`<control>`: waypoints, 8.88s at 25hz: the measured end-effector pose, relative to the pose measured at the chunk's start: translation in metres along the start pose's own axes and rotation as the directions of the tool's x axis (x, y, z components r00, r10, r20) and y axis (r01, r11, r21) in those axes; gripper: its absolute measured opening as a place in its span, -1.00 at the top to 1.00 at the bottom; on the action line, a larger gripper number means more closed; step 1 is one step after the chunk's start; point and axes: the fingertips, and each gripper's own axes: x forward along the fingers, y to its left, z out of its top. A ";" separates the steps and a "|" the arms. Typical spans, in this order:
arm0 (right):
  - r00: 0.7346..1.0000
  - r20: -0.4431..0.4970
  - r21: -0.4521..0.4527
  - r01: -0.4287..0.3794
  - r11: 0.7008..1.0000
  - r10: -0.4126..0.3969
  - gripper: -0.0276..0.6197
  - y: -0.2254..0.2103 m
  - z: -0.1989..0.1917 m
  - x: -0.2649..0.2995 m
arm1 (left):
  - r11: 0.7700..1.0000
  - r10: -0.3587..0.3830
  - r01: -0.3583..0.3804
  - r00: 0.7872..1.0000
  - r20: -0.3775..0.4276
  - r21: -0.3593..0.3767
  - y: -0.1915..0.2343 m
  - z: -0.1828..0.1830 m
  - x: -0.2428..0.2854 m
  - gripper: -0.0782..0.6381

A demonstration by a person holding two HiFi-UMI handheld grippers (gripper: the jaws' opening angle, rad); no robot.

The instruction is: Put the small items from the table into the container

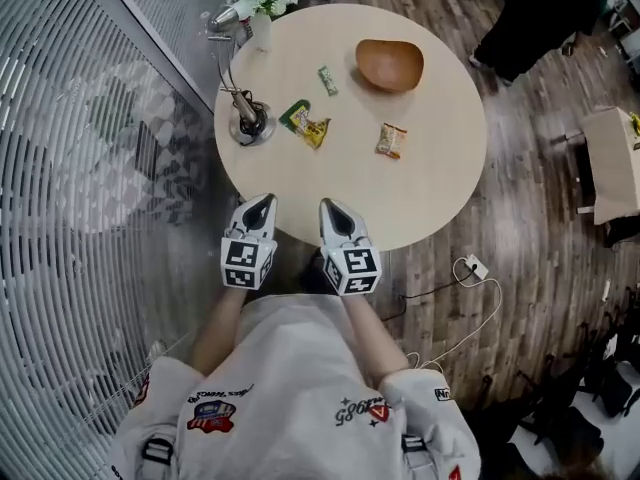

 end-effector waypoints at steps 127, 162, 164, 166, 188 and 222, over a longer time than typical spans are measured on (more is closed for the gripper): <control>0.730 -0.431 -0.098 0.547 0.832 -0.531 0.57 -0.359 -0.097 0.137 | 0.983 -0.185 0.181 0.961 -0.203 -0.042 0.038 0.020 0.277 0.76; 0.862 -0.246 -0.138 0.422 0.896 -0.444 0.75 -0.402 0.089 0.314 | 0.991 -0.135 0.129 0.976 -0.173 -0.045 0.068 0.033 0.290 0.76; 0.852 -0.279 -0.135 0.422 0.896 -0.443 0.75 -0.406 0.079 0.320 | 0.991 -0.136 0.130 0.975 -0.178 -0.043 0.070 0.032 0.289 0.76; 0.850 -0.288 -0.136 0.419 0.898 -0.440 0.72 -0.406 0.074 0.321 | 0.991 -0.135 0.129 0.974 -0.182 -0.044 0.072 0.031 0.288 0.76; 0.948 -0.217 -0.011 0.238 0.971 -0.234 0.91 -0.209 -0.005 0.242 | 0.988 -0.119 0.099 0.978 -0.169 -0.120 0.089 0.019 0.294 0.76; 0.883 -0.407 -0.257 0.135 0.957 -0.234 0.18 -0.255 -0.033 0.410 | 0.990 -0.085 0.061 0.979 -0.187 -0.129 0.133 0.003 0.260 0.76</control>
